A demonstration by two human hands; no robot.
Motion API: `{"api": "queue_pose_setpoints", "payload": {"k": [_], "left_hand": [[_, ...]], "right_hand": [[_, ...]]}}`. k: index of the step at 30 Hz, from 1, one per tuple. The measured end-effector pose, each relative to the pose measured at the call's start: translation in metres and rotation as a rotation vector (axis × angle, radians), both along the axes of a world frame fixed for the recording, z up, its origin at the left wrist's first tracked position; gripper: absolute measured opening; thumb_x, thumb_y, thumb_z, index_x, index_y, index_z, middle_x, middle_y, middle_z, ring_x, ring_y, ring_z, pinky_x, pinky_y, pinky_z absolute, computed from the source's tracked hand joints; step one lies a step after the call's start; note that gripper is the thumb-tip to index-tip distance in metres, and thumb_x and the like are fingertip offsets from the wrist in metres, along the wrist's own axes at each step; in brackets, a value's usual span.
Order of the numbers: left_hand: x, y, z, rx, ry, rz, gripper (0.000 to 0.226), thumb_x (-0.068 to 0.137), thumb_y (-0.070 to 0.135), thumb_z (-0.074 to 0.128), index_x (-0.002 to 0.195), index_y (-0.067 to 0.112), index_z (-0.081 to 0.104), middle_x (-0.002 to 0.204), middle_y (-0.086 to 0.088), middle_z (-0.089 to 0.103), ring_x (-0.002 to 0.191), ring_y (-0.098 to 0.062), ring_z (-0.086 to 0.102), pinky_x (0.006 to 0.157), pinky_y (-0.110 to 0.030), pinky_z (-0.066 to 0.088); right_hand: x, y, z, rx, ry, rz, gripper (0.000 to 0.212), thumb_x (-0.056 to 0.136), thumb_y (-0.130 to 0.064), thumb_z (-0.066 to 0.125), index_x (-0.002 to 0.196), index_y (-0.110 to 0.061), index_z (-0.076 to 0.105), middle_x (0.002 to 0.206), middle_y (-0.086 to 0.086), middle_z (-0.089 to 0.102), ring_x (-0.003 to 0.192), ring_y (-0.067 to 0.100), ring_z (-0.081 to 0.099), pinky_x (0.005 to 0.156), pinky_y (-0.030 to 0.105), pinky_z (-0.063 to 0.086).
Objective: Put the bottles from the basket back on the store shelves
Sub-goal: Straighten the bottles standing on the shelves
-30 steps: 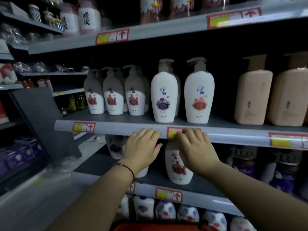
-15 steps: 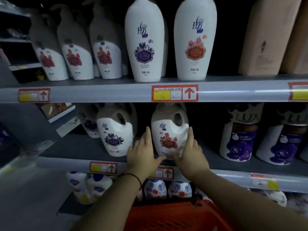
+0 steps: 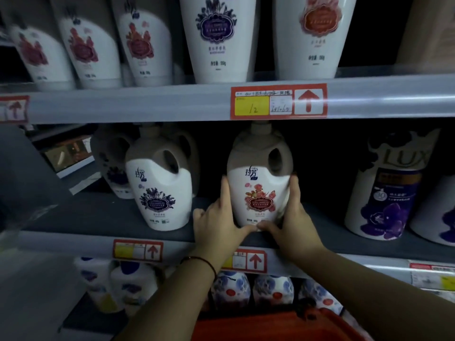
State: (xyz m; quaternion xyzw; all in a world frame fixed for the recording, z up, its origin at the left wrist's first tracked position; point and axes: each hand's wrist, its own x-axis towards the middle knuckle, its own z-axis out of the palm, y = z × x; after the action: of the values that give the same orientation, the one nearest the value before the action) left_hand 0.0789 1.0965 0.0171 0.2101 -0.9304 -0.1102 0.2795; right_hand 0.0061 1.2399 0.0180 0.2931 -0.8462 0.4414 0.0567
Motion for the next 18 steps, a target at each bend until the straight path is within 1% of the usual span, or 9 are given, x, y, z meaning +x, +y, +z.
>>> {"api": "queue_pose_setpoints", "payload": {"k": [3,6,8,10,11,13,14,16,18], "left_hand": [[0.008,-0.001,0.005,-0.028,-0.048,-0.024,0.119,0.07,0.069,0.062,0.15,0.024,-0.016,0.135,0.004,0.052,0.121,-0.018,0.051,0.093,-0.038,0.039],[0.031,-0.009,0.012,-0.161,-0.074,-0.015,0.099,0.082,0.061,0.055,0.152,0.024,-0.004,0.147,0.004,0.036,0.131,-0.018,0.04,0.099,-0.036,0.035],[0.051,-0.022,0.017,-0.27,-0.044,-0.015,0.083,0.083,0.055,0.058,0.15,0.022,0.022,0.144,0.001,0.042,0.128,-0.02,0.046,0.097,-0.036,0.041],[0.069,-0.041,0.017,-0.361,0.044,0.01,0.069,0.073,0.049,0.071,0.133,0.019,0.052,0.12,-0.001,0.061,0.107,-0.024,0.061,0.08,-0.036,0.051],[0.077,-0.052,0.015,-0.377,0.096,0.04,0.065,0.069,0.048,0.075,0.124,0.018,0.059,0.111,-0.001,0.063,0.098,-0.024,0.063,0.074,-0.035,0.052],[0.092,-0.071,0.016,-0.311,0.099,0.142,0.066,0.063,0.05,0.079,0.117,0.019,0.057,0.109,-0.001,0.062,0.098,-0.026,0.061,0.073,-0.036,0.05],[0.097,-0.081,0.017,-0.244,0.081,0.207,0.071,0.063,0.053,0.077,0.121,0.019,0.053,0.115,-0.001,0.059,0.105,-0.026,0.058,0.078,-0.038,0.049],[0.102,-0.103,0.012,-0.052,0.035,0.297,0.089,0.065,0.059,0.073,0.135,0.019,0.038,0.134,-0.002,0.048,0.121,-0.025,0.048,0.09,-0.04,0.043],[0.103,-0.121,0.005,0.076,0.03,0.287,0.106,0.064,0.064,0.071,0.147,0.021,0.021,0.148,0.0,0.035,0.131,-0.024,0.04,0.099,-0.043,0.038]], "right_hand": [[0.009,-0.002,0.001,-0.024,-0.009,-0.036,0.115,0.077,-0.019,0.076,0.15,-0.026,-0.012,0.148,0.01,0.03,0.128,0.03,0.043,0.094,0.037,0.043],[0.031,-0.013,0.001,0.092,0.279,-0.204,0.101,0.069,-0.022,0.08,0.149,-0.017,0.018,0.142,0.019,0.031,0.123,0.041,0.041,0.09,0.046,0.043],[0.047,-0.027,0.002,0.159,0.502,-0.175,0.078,0.065,-0.021,0.077,0.134,-0.019,0.043,0.137,0.02,0.037,0.114,0.043,0.047,0.083,0.047,0.046],[0.061,-0.044,0.003,0.241,0.678,-0.061,0.054,0.065,-0.019,0.071,0.118,-0.018,0.058,0.133,0.021,0.044,0.108,0.042,0.051,0.08,0.047,0.047],[0.066,-0.054,0.002,0.28,0.715,0.013,0.047,0.066,-0.018,0.066,0.112,-0.016,0.061,0.131,0.022,0.048,0.103,0.041,0.054,0.078,0.046,0.049],[0.073,-0.074,0.001,0.344,0.684,0.136,0.047,0.065,-0.018,0.058,0.111,-0.01,0.062,0.124,0.022,0.055,0.097,0.041,0.059,0.074,0.044,0.054],[0.077,-0.083,0.002,0.371,0.62,0.172,0.053,0.067,-0.019,0.059,0.119,-0.008,0.058,0.125,0.02,0.055,0.101,0.04,0.059,0.077,0.044,0.055],[0.079,-0.101,0.001,0.386,0.431,0.191,0.071,0.08,-0.027,0.062,0.142,-0.008,0.035,0.14,0.014,0.042,0.122,0.035,0.047,0.098,0.042,0.046],[0.078,-0.117,-0.001,0.344,0.194,0.212,0.086,0.088,-0.042,0.057,0.151,-0.014,0.006,0.152,0.006,0.026,0.135,0.027,0.033,0.107,0.038,0.038]]}}
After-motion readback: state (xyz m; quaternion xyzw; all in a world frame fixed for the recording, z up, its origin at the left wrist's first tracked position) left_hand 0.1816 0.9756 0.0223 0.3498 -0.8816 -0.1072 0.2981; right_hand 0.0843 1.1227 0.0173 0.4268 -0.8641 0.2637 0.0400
